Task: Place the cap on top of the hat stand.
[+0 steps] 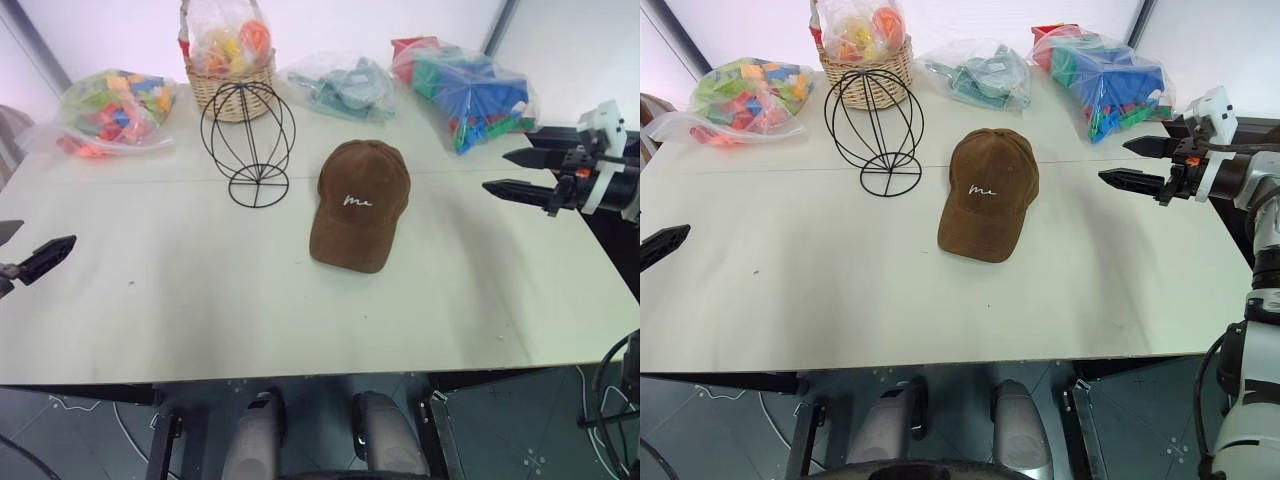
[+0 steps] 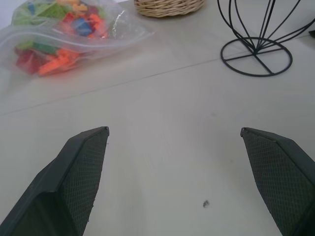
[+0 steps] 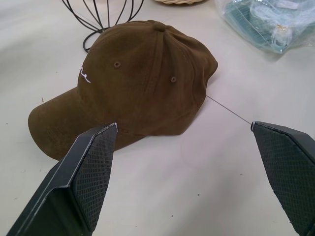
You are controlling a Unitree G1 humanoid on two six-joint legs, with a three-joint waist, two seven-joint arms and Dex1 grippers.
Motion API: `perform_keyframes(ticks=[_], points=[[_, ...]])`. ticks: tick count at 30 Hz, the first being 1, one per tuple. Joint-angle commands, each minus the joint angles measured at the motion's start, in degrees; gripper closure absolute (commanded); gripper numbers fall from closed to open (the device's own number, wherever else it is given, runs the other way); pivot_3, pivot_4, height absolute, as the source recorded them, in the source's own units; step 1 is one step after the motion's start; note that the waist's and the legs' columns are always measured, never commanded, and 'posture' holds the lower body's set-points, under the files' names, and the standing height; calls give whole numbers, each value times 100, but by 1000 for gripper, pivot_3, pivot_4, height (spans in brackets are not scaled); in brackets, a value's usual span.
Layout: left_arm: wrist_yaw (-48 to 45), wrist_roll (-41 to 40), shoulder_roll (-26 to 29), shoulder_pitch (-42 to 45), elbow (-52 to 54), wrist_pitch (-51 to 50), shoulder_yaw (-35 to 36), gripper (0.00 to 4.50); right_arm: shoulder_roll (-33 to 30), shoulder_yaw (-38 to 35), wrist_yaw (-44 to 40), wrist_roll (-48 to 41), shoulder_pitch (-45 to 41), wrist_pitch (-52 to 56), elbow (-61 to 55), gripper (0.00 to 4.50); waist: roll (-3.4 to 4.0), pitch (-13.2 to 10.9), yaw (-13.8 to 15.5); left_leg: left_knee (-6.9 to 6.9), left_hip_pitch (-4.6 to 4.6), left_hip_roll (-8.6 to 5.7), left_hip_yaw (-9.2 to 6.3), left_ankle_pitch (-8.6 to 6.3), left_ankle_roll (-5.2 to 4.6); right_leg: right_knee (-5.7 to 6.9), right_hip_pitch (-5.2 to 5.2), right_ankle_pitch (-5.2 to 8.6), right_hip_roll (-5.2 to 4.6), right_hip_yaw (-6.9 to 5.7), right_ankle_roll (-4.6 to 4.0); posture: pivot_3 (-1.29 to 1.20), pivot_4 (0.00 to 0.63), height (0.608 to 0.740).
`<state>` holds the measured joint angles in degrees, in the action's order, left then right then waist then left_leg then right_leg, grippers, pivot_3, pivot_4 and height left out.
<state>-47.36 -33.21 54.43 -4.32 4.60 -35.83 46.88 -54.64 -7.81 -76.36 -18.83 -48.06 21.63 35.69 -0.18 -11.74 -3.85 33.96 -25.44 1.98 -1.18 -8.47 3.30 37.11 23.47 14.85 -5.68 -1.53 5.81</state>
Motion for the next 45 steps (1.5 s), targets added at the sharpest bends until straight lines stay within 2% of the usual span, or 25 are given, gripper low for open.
perform_keyframes(ticks=[1,8,24,37,42,45], points=[[61,107,129,153,-151,204,84,0,-38,-107,-23,-61,-80,-22,-125,46,0,0,0,0,0,0,0,0,0,0,0,0,0,0,0,0,150,740],[-46,116,321,373,-349,235,19,0,-36,-129,33,-62,-22,-23,-163,46,-1,0,1,-1,-1,2,6,0,0,-2,3,0,0,1,0,0,150,740],[-157,100,360,466,-333,133,-135,0,18,-162,196,-105,54,-50,-253,46,-1,-1,1,-6,-3,5,11,0,0,-2,10,0,0,2,0,0,150,740],[-180,229,352,523,-467,264,-220,0,111,27,476,275,-242,-636,120,46,-1,-1,-3,-6,-3,6,13,-1,1,-2,11,0,0,2,0,0,150,740],[-542,-249,541,823,-439,-163,-184,0,277,83,582,360,1,-913,-364,46,-2,-1,7,-6,-5,7,13,0,1,-1,13,0,0,1,0,0,150,740],[-1264,-731,838,871,-287,-597,-373,0,265,185,607,472,269,-1036,-888,46,-2,-2,16,-7,-5,7,14,0,0,-2,12,0,0,1,0,0,150,740]])
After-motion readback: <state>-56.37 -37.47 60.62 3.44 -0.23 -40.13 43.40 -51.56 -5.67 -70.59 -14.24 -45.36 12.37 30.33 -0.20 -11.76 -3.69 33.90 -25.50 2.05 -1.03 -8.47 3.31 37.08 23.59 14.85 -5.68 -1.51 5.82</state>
